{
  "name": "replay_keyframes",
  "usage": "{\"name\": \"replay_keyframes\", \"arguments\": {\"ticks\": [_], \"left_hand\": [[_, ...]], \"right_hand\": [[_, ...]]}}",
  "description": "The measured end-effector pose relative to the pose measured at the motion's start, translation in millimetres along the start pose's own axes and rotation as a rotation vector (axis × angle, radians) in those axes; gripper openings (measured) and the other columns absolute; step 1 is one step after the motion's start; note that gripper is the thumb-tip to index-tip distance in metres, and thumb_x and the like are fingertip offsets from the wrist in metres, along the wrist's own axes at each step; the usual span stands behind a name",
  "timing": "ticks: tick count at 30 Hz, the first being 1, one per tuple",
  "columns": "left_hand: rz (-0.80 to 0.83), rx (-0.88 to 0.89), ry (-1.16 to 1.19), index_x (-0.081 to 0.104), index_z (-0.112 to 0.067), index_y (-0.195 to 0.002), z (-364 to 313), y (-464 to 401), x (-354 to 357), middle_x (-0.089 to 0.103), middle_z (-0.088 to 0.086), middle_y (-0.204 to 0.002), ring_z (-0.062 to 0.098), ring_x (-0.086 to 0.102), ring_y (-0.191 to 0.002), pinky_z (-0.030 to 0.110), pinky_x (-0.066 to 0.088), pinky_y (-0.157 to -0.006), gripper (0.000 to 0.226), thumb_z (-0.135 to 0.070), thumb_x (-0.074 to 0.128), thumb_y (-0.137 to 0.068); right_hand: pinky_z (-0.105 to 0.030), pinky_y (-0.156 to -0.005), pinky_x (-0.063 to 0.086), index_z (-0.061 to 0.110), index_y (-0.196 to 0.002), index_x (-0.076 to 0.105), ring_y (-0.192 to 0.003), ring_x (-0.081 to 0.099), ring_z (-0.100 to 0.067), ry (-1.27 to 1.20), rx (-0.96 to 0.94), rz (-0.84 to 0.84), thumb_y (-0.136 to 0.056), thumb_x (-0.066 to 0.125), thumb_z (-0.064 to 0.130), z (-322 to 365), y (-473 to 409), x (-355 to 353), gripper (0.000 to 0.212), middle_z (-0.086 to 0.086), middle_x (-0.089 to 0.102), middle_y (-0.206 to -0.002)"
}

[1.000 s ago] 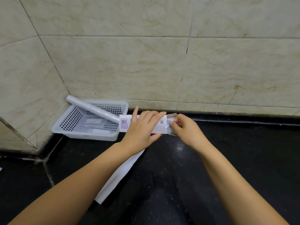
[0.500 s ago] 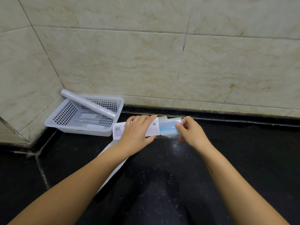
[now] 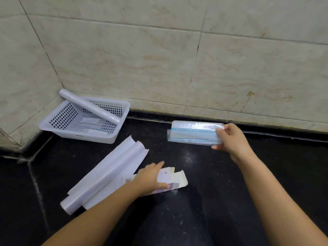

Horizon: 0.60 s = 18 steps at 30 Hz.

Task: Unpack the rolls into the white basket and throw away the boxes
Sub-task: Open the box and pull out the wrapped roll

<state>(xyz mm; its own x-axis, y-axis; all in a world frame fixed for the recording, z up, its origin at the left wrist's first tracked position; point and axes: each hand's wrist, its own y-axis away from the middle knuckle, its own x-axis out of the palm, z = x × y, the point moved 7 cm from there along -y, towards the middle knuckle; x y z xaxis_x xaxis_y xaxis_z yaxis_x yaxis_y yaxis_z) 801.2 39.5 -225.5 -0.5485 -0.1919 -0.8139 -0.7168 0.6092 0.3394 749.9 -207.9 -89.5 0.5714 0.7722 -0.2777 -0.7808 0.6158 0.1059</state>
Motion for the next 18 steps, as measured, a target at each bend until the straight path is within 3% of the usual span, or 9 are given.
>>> {"name": "replay_keyframes", "arguments": {"ticks": [2, 4, 6, 8, 10, 12, 14, 16, 18], "left_hand": [[-0.03, -0.034, 0.458, 0.013, -0.028, -0.148, -4, 1, -12, 0.037, 0.003, -0.149, 0.017, 0.036, -0.135, 0.041, 0.029, -0.112, 0.087, -0.056, 0.06, -0.079], [-0.102, -0.032, 1.068, 0.031, -0.033, -0.141, -7, 4, -43, 0.046, -0.002, -0.143, 0.014, 0.042, -0.131, 0.037, 0.035, -0.104, 0.073, -0.063, 0.054, -0.078], [-0.089, -0.006, 1.455, 0.05, -0.03, -0.124, -8, 6, -72, 0.059, 0.001, -0.128, 0.019, 0.055, -0.12, 0.039, 0.048, -0.092, 0.061, -0.063, 0.059, -0.074], [-0.131, -0.065, 1.513, 0.053, -0.015, -0.118, -1, 11, -94, 0.06, 0.011, -0.121, 0.023, 0.064, -0.106, 0.036, 0.058, -0.075, 0.041, -0.035, 0.066, -0.084], [-0.271, -0.176, 1.386, 0.051, -0.009, -0.114, 21, 21, -110, 0.057, 0.015, -0.118, 0.022, 0.065, -0.096, 0.028, 0.059, -0.063, 0.029, -0.009, 0.061, -0.087], [-0.374, -0.2, 1.274, 0.051, -0.01, -0.111, 46, 33, -127, 0.058, 0.014, -0.114, 0.022, 0.064, -0.093, 0.026, 0.059, -0.063, 0.027, -0.002, 0.059, -0.086], [-0.424, -0.181, 1.209, 0.053, -0.012, -0.108, 73, 44, -146, 0.06, 0.013, -0.112, 0.023, 0.064, -0.094, 0.03, 0.059, -0.067, 0.025, -0.002, 0.059, -0.087], [-0.453, -0.141, 1.209, 0.054, -0.013, -0.108, 98, 52, -165, 0.062, 0.013, -0.111, 0.025, 0.065, -0.096, 0.031, 0.06, -0.071, 0.024, -0.002, 0.058, -0.087], [-0.497, -0.102, 1.245, 0.057, -0.017, -0.106, 125, 55, -184, 0.064, 0.01, -0.108, 0.024, 0.067, -0.097, 0.032, 0.06, -0.073, 0.024, -0.002, 0.058, -0.087]], "right_hand": [[-0.026, -0.048, 0.058, 0.014, -0.077, 0.045, -0.064, 0.06, -0.016, -0.057, 0.037, 0.044, -0.094, 0.053, 0.017, -8, 4, 12, 0.018, -0.005, 0.051, -0.087], [-0.022, -0.044, 0.056, 0.014, -0.08, 0.048, -0.068, 0.061, -0.016, -0.097, 0.029, 0.095, -0.094, 0.053, 0.016, -15, 7, 28, 0.015, -0.006, 0.052, -0.087], [-0.02, -0.045, 0.055, 0.015, -0.082, 0.049, -0.072, 0.061, -0.017, -0.117, 0.01, 0.149, -0.094, 0.053, 0.017, -19, 11, 50, 0.013, -0.008, 0.054, -0.088], [-0.021, -0.048, 0.055, 0.017, -0.084, 0.05, -0.076, 0.063, -0.018, -0.135, 0.005, 0.218, -0.093, 0.054, 0.017, -20, 15, 78, 0.01, -0.008, 0.056, -0.088], [-0.022, -0.051, 0.053, 0.02, -0.091, 0.049, -0.078, 0.063, -0.018, -0.089, -0.013, 0.298, -0.09, 0.058, 0.017, -17, 16, 109, 0.01, -0.006, 0.059, -0.09], [-0.019, -0.066, 0.049, 0.023, -0.118, 0.042, -0.091, 0.059, -0.016, 0.155, -0.131, 0.365, -0.085, 0.064, 0.02, -4, 17, 141, 0.039, 0.003, 0.056, -0.103], [-0.027, -0.1, 0.041, 0.026, -0.145, 0.019, -0.12, 0.046, -0.014, 0.455, -0.362, 0.442, -0.083, 0.066, 0.026, 21, 21, 179, 0.078, 0.006, 0.045, -0.129], [-0.041, -0.115, 0.026, 0.025, -0.147, 0.021, -0.133, 0.037, -0.017, 0.691, -0.6, 0.554, -0.085, 0.061, 0.033, 50, 31, 229, 0.074, 0.002, 0.04, -0.145], [-0.042, -0.1, 0.043, 0.023, -0.133, 0.045, -0.113, 0.055, -0.022, 0.751, -0.649, 0.688, -0.087, 0.058, 0.031, 70, 34, 278, 0.049, -0.004, 0.058, -0.127]]}}
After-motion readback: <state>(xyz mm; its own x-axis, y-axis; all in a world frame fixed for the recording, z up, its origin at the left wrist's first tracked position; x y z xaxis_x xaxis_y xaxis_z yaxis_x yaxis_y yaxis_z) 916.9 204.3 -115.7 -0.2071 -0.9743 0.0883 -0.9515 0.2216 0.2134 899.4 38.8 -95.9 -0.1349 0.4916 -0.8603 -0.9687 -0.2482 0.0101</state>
